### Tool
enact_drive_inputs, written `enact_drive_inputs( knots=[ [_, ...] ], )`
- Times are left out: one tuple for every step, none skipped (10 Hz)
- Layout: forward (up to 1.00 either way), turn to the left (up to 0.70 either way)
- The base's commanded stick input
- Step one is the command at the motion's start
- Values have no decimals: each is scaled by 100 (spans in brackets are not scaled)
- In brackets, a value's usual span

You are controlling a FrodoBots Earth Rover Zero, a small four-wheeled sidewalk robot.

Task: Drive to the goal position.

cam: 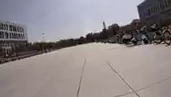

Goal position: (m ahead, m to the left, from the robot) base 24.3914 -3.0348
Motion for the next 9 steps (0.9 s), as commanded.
enact_drive_inputs(
  knots=[
    [100,0],
    [100,0],
    [100,0],
    [100,0],
    [100,0],
    [100,5],
    [100,34],
    [100,40],
    [100,36]
  ],
)
